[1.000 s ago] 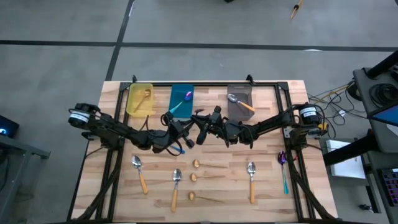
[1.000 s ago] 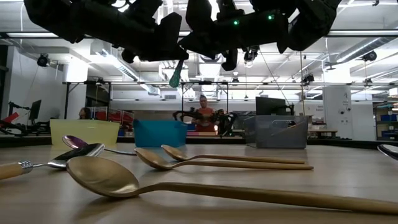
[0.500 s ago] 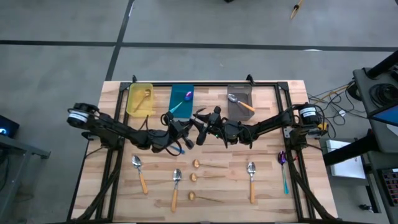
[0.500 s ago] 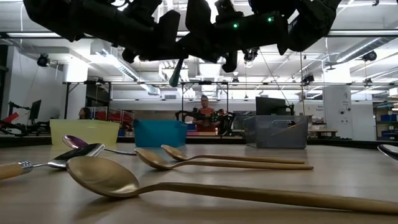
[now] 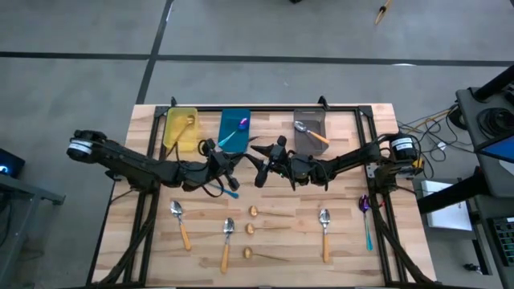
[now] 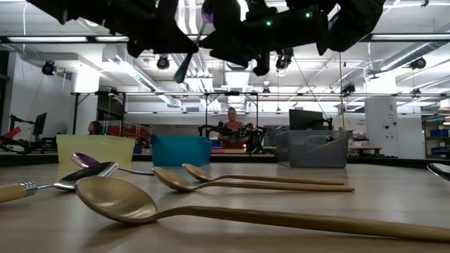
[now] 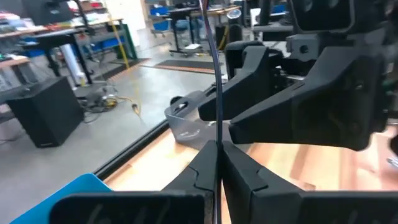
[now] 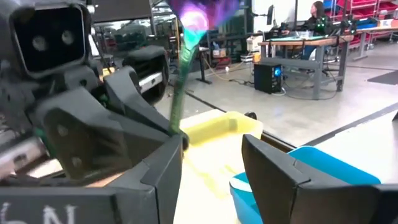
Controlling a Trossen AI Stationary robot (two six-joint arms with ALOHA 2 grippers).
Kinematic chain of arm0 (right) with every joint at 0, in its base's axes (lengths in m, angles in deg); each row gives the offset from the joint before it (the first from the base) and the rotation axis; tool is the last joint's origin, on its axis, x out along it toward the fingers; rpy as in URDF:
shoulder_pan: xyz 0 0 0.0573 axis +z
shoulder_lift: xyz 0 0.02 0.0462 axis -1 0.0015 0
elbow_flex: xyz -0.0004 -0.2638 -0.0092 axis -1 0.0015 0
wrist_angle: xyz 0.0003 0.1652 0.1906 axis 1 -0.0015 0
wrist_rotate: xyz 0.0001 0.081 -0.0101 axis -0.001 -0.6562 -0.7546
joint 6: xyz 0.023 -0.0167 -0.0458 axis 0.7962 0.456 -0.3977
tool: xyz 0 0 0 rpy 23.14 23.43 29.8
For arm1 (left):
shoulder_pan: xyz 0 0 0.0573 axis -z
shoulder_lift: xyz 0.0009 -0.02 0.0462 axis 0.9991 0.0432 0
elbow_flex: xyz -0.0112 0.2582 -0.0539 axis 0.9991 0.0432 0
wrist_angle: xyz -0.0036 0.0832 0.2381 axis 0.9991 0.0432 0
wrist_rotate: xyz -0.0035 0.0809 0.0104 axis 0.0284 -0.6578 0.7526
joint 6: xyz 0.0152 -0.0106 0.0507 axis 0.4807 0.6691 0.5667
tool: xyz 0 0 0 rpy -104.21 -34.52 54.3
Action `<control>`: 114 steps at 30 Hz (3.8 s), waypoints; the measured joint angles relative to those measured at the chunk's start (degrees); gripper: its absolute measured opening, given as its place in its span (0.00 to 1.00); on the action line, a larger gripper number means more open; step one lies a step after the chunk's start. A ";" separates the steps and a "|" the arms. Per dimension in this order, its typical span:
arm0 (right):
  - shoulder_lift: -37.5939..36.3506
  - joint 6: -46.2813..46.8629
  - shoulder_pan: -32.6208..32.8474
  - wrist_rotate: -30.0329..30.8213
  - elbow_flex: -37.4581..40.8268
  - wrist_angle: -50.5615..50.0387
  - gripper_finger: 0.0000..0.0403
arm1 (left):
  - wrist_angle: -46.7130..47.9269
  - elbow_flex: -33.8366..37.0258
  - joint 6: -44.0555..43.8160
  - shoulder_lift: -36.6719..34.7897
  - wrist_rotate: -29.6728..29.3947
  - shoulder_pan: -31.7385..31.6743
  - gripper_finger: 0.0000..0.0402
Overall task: Sort silverware by color (type)
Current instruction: Put the blue spoon into the blue bin
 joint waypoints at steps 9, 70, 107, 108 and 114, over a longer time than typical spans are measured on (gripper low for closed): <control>-5.26 -3.51 -0.02 -7.70 -0.58 -13.92 0.42 | 15.72 0.32 -1.12 -7.15 14.06 0.00 0.00; -12.07 1.22 2.22 11.45 -0.59 -27.63 0.03 | 10.92 0.31 6.56 -4.32 6.19 -0.48 0.48; -9.53 10.03 1.88 12.02 -0.57 -25.22 0.03 | -7.22 -5.45 14.50 16.32 -0.06 -4.57 0.25; -9.53 10.01 1.88 12.02 -0.57 -25.22 0.03 | -7.22 -5.45 14.50 16.32 -0.06 -4.57 0.25; -9.53 10.08 1.88 11.98 -0.57 -25.27 0.03 | -6.67 -5.43 13.75 16.29 -0.06 -4.57 0.16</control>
